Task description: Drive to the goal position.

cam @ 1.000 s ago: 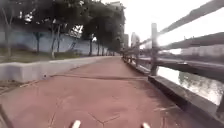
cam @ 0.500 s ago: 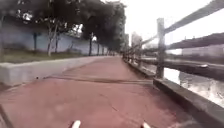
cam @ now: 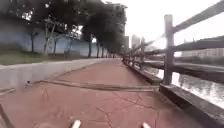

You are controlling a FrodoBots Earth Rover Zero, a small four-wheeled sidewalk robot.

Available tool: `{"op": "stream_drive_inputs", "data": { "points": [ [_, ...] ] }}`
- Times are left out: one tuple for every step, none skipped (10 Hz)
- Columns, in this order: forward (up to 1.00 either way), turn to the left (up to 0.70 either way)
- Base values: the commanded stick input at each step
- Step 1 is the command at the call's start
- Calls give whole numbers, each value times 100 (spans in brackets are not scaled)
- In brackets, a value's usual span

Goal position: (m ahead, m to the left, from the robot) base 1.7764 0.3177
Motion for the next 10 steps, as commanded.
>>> {"op": "stream_drive_inputs", "data": {
  "points": [
    [70,3],
    [70,3],
    [70,3],
    [70,3],
    [70,3],
    [70,3],
    [70,3],
    [70,3],
    [70,3],
    [70,3]
  ]
}}
